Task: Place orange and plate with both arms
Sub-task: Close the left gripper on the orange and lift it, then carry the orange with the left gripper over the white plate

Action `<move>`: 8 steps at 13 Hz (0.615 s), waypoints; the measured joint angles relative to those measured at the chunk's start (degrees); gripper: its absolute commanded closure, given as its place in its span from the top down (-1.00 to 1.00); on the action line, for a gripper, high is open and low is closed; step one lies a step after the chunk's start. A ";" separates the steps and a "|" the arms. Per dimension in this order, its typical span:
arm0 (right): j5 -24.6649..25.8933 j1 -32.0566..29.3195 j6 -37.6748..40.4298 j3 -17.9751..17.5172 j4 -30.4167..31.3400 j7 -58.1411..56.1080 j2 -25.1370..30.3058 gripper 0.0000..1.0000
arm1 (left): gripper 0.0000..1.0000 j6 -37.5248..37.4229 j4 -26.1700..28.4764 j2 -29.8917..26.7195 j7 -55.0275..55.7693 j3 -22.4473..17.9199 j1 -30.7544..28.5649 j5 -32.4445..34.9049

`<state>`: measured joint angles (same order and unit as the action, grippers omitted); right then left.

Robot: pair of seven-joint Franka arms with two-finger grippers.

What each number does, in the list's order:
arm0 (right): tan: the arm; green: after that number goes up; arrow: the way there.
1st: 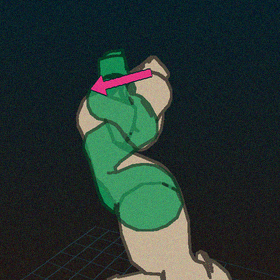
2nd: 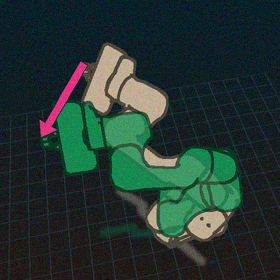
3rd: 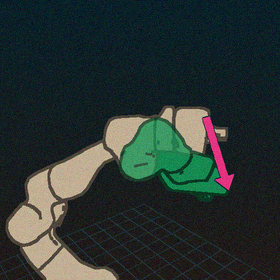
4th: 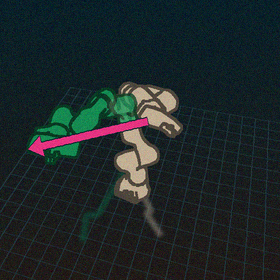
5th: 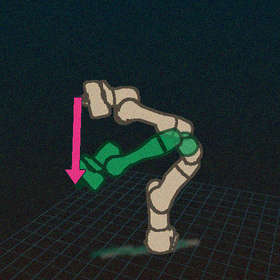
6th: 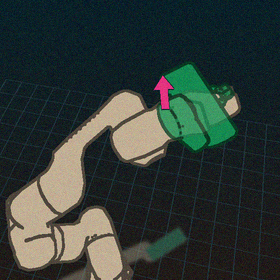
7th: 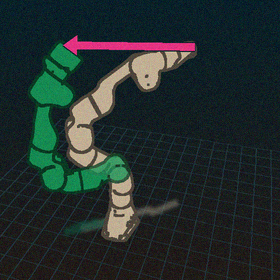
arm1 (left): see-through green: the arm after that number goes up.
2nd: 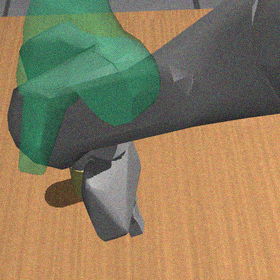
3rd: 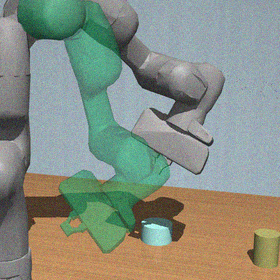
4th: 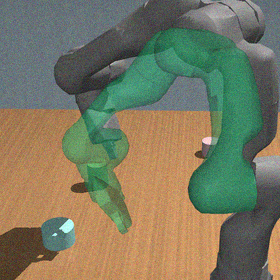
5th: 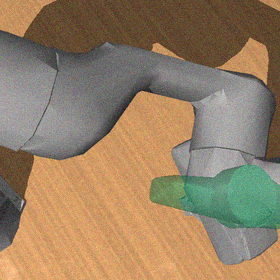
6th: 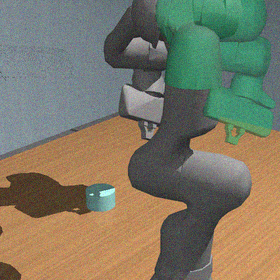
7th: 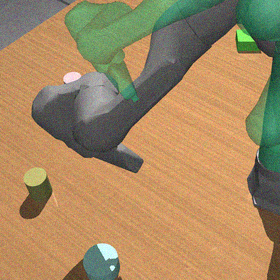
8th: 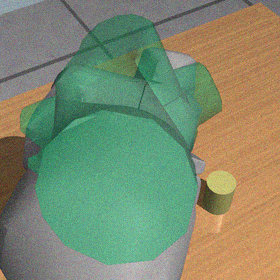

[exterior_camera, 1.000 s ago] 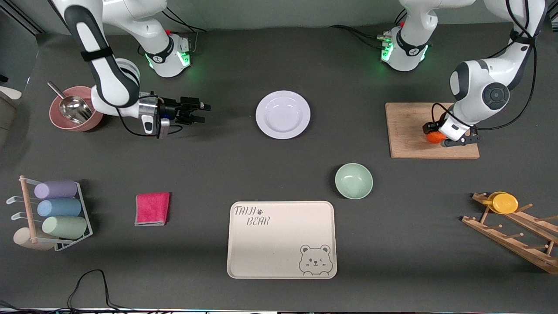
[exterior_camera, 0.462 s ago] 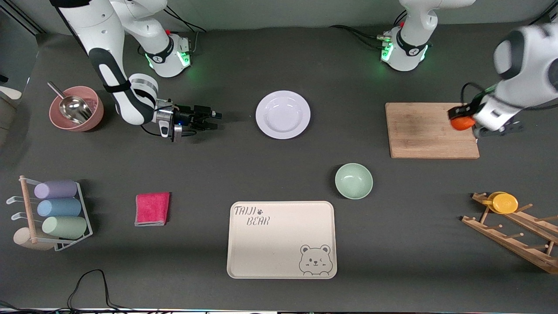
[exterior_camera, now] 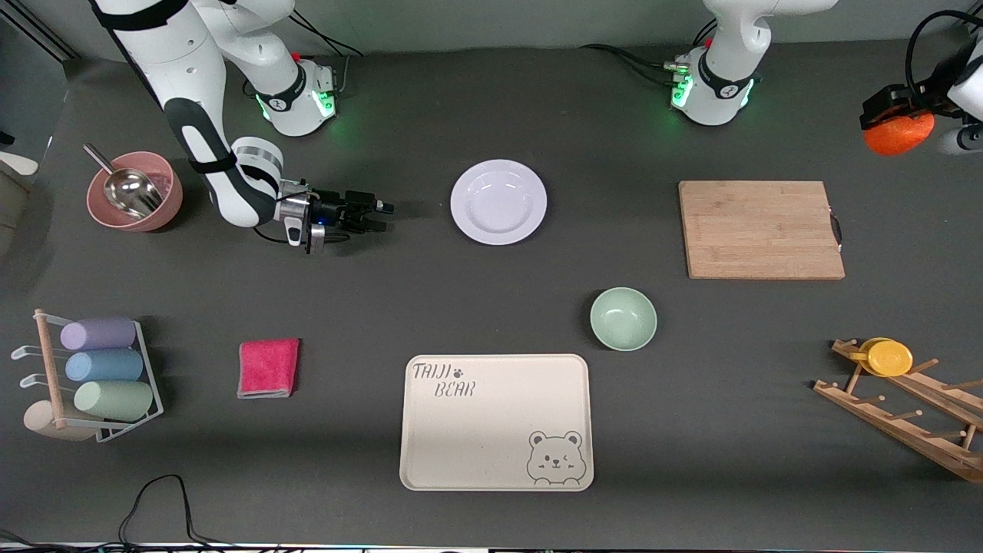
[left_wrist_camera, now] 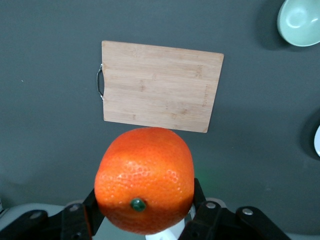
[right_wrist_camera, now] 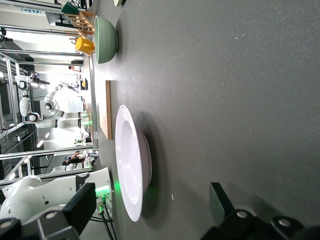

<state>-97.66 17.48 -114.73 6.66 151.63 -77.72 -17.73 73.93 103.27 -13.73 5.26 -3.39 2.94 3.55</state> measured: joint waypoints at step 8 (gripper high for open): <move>-0.01 0.11 0.06 -0.10 -0.26 -0.03 -0.55 -0.15 | -1.00 15.22 -0.50 10.77 42.04 28.05 1.36 -10.39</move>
<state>-97.67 17.59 -114.67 6.56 151.37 -77.76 -18.28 89.15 102.77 -2.96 47.31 24.65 4.30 -6.85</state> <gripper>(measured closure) 0.476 0.317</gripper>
